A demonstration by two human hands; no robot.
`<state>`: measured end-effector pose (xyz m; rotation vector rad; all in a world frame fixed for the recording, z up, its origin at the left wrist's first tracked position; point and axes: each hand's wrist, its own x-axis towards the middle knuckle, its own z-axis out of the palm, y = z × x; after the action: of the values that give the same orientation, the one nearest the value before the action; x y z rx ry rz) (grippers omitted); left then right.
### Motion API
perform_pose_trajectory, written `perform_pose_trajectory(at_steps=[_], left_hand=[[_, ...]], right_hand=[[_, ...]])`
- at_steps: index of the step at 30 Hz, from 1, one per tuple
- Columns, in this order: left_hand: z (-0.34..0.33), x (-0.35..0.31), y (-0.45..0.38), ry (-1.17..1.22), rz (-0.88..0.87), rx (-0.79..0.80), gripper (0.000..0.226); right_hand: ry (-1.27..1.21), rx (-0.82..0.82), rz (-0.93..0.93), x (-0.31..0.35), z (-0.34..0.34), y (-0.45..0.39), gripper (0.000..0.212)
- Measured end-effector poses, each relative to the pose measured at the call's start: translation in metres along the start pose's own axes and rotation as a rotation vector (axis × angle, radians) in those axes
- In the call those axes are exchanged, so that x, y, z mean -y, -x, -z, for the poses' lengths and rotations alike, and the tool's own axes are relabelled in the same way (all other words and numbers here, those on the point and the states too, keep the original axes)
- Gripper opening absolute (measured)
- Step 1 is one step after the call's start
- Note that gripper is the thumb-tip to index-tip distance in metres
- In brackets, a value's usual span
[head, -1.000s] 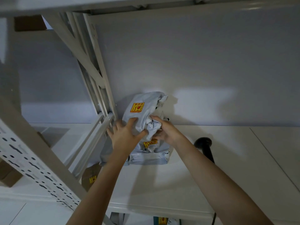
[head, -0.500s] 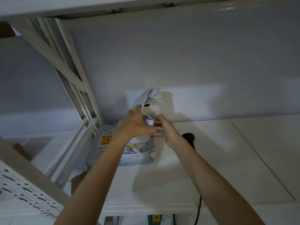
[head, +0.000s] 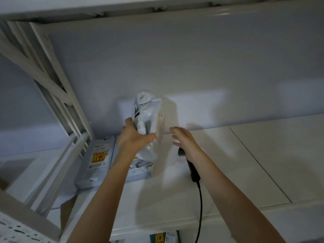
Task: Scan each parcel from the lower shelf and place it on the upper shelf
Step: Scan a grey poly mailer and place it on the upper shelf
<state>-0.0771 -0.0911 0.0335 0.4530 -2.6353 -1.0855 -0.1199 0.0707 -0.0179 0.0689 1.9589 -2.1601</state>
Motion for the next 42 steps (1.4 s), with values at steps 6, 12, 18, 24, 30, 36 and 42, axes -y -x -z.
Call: perform_pose_trajectory(at_steps=[6, 12, 18, 24, 30, 36, 42], left_hand=[[0.001, 0.013, 0.010, 0.797, 0.242, 0.272, 0.027], [-0.003, 0.021, 0.012, 0.832, 0.244, 0.465, 0.042], [0.012, 0.015, -0.002, 0.635, 0.129, 0.419, 0.108], [-0.008, 0.000, 0.006, 0.586, 0.075, 0.552, 0.037], [-0.021, 0.008, 0.006, 0.658, 0.078, 0.479, 0.055], [-0.029, 0.015, 0.005, 0.710, 0.094, 0.448, 0.043], [-0.028, 0.028, -0.003, 0.711, 0.139, 0.417, 0.070]], right_hand=[[-0.234, 0.214, -0.111, -0.012, 0.030, 0.004, 0.059], [-0.302, 0.250, -0.031, -0.008, 0.041, 0.016, 0.058], [-0.131, 0.164, 0.075, 0.001, 0.059, 0.026, 0.039], [-0.020, 0.184, 0.131, 0.002, 0.066, 0.031, 0.027], [-0.072, 0.088, 0.103, -0.009, 0.071, 0.024, 0.040], [0.266, -0.281, -0.134, -0.048, 0.076, 0.003, 0.028], [0.552, -0.170, -0.104, -0.090, 0.060, -0.001, 0.003]])
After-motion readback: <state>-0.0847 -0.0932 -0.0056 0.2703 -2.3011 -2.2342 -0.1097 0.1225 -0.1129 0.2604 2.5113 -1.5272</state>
